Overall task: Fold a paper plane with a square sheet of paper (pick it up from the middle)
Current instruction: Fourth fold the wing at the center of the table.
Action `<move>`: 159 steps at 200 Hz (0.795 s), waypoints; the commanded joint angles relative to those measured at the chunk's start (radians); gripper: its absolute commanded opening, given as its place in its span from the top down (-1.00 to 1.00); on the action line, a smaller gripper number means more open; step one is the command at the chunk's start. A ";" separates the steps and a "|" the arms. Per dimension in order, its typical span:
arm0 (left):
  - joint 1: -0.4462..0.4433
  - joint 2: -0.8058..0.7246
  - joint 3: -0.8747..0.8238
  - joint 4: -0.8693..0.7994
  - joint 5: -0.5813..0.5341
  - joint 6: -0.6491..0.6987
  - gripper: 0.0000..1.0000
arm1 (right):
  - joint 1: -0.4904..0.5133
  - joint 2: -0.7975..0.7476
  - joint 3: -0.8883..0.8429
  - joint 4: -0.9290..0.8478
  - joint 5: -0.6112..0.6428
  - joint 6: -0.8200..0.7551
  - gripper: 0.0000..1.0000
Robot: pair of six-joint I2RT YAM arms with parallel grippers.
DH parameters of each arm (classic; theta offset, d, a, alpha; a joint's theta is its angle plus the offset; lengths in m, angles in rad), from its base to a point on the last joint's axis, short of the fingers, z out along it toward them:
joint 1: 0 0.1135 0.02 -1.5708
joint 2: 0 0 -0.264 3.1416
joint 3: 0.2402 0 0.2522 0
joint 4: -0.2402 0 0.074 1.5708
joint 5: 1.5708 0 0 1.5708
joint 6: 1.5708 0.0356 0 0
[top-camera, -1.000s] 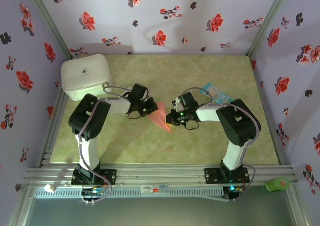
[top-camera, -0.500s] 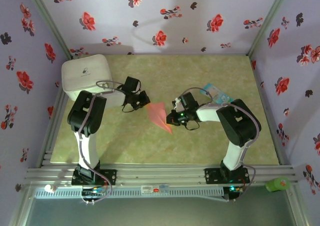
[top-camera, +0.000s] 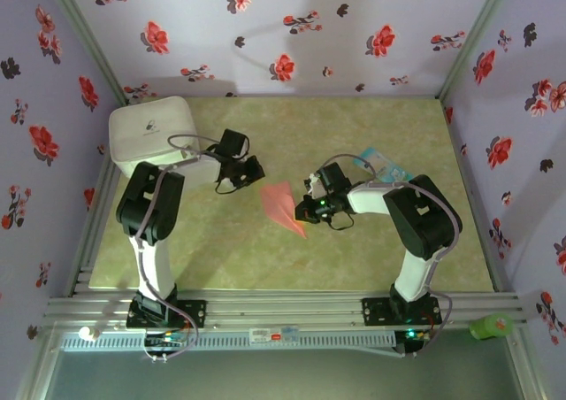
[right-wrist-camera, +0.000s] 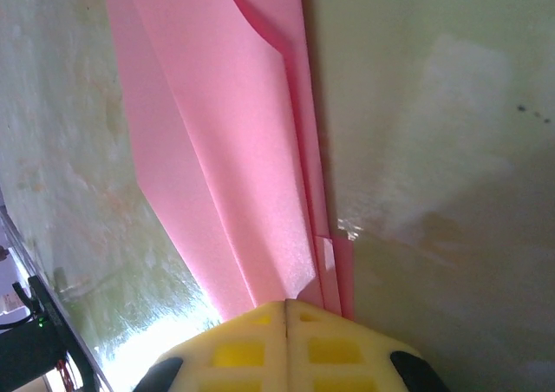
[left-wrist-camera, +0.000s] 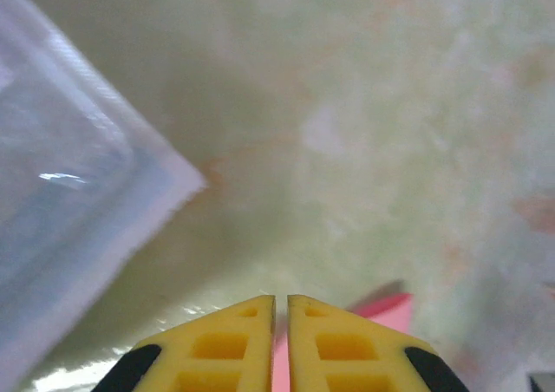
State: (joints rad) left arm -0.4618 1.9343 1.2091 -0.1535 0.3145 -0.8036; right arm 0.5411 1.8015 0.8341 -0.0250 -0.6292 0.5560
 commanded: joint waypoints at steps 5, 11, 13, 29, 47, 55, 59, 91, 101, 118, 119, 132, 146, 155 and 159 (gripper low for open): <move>-0.062 -0.082 -0.031 0.016 0.029 0.031 0.75 | -0.006 0.054 -0.027 -0.163 0.075 -0.020 1.00; -0.076 -0.088 -0.047 0.035 0.039 0.023 0.75 | -0.006 0.053 -0.029 -0.161 0.076 -0.019 1.00; -0.079 -0.090 -0.053 0.044 0.042 0.021 0.76 | -0.006 0.052 -0.029 -0.161 0.077 -0.018 1.00; -0.108 -0.093 -0.096 0.120 0.078 -0.005 0.76 | -0.006 0.052 -0.029 -0.159 0.079 -0.015 1.00; -0.126 -0.075 -0.140 0.219 0.123 -0.043 0.76 | -0.006 0.050 -0.032 -0.156 0.082 -0.012 1.00; -0.130 -0.061 -0.148 0.247 0.134 -0.049 0.76 | -0.006 0.050 -0.032 -0.155 0.080 -0.010 1.00; -0.131 -0.054 -0.152 0.251 0.139 -0.051 0.76 | -0.006 0.051 -0.032 -0.154 0.080 -0.010 1.00; -0.118 -0.005 -0.218 0.351 0.140 -0.085 0.77 | -0.006 0.044 -0.032 -0.148 0.074 -0.001 1.00; -0.111 0.007 -0.239 0.374 0.140 -0.101 0.77 | -0.006 0.042 -0.032 -0.143 0.069 0.001 0.99; -0.097 0.021 -0.255 0.364 0.133 -0.102 0.77 | -0.006 0.034 -0.032 -0.128 0.056 0.011 0.98; -0.096 0.021 -0.256 0.364 0.133 -0.102 0.77 | -0.006 0.034 -0.032 -0.127 0.056 0.011 0.98; -0.089 0.028 -0.269 0.358 0.126 -0.101 0.77 | -0.006 0.028 -0.028 -0.107 0.034 0.028 0.96; -0.084 0.033 -0.275 0.342 0.116 -0.098 0.77 | -0.006 0.014 -0.019 -0.082 0.008 0.052 0.93; -0.083 0.034 -0.276 0.334 0.115 -0.094 0.77 | -0.006 -0.003 -0.011 -0.075 0.002 0.063 0.89; -0.083 0.034 -0.278 0.330 0.115 -0.093 0.77 | -0.006 -0.012 -0.008 -0.074 0.001 0.068 0.88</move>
State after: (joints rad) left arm -0.5598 1.9308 0.9611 0.2031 0.4614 -0.8978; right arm 0.5411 1.8011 0.8364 -0.0257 -0.6373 0.5831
